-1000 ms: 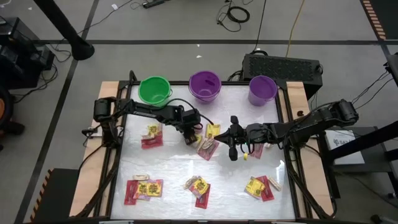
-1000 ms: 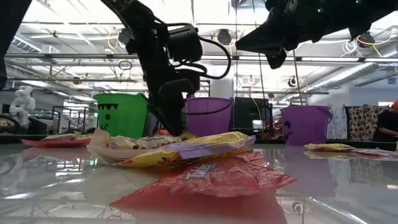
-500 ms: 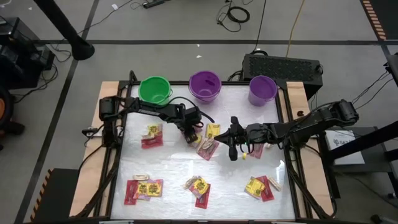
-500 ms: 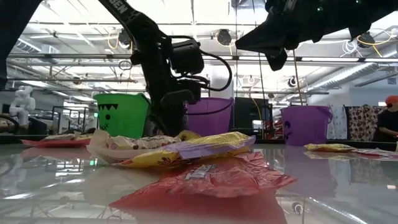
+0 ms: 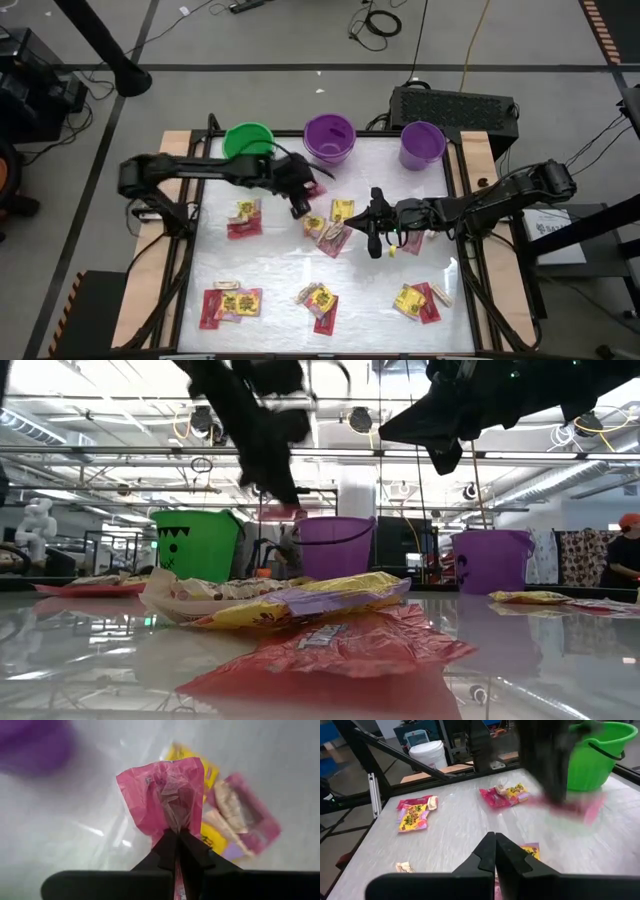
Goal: Sort candy by brand, put in halloween buckets
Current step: Put the red candy pack in the green bucket
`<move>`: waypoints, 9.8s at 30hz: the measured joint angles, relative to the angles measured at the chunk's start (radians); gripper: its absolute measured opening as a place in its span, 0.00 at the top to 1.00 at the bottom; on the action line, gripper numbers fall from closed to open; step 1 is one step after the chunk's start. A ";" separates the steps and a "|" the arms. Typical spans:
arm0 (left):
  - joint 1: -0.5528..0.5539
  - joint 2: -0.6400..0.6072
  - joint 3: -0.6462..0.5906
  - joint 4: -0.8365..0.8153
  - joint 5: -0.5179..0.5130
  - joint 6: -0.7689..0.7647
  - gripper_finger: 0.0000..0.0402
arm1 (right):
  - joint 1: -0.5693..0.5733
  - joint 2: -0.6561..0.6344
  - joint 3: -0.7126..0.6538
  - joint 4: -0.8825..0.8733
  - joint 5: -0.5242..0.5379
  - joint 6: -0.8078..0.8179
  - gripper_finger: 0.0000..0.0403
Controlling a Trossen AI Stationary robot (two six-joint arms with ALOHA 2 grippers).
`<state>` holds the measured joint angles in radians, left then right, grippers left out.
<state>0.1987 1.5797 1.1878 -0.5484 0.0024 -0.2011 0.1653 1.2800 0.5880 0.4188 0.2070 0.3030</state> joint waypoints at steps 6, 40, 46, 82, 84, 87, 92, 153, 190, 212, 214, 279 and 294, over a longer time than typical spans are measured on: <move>0.061 -0.178 0.001 -0.182 -0.217 0.004 0.97 | -0.001 0.000 0.000 -0.004 0.001 -0.007 1.00; 0.419 -0.266 -0.022 -0.362 -0.335 0.127 0.58 | -0.007 0.000 0.000 -0.013 0.006 -0.033 1.00; 0.345 -0.266 -0.021 -0.359 0.024 0.213 0.57 | -0.009 0.000 0.000 -0.014 0.006 -0.048 1.00; -0.346 -0.458 -0.607 -0.165 0.004 -0.252 0.57 | -0.162 0.000 -0.001 -0.050 0.005 -0.117 1.00; -0.352 -0.448 -0.627 -0.100 -0.049 -0.209 0.57 | -0.166 0.000 -0.001 -0.050 0.005 -0.116 1.00; -0.358 -0.418 -0.633 -0.008 -0.121 -0.098 0.57 | -0.172 0.000 -0.001 -0.050 0.005 -0.109 1.00; -0.354 -0.341 -0.633 0.037 -0.214 -0.019 0.57 | -0.172 0.000 -0.001 -0.050 0.005 -0.106 1.00; 0.155 -0.558 -0.287 0.023 -0.255 -0.195 1.00 | -0.130 0.000 -0.001 -0.057 -0.001 0.026 1.00; 0.442 -0.407 -0.288 0.042 -0.287 0.001 0.63 | -0.132 0.000 -0.001 -0.058 0.005 -0.001 1.00; 0.231 -0.392 -0.328 0.413 0.216 -0.030 0.58 | -0.133 -0.042 0.000 -0.396 -0.300 0.304 1.00; 0.184 -0.369 -0.329 0.454 0.216 -0.030 0.58 | -0.133 -0.062 0.000 -0.488 -0.370 0.369 1.00; -0.073 -0.088 -0.329 0.971 0.293 0.141 0.58 | -0.079 -0.090 0.114 -0.322 -0.258 0.522 1.00; -0.096 -0.072 -0.326 1.075 0.264 0.250 0.58 | -0.119 -0.087 0.114 -0.318 -0.261 0.521 1.00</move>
<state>0.1026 1.5080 0.8615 0.5265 0.2667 0.0493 0.0460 1.1931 0.7025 0.1009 -0.0536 0.8241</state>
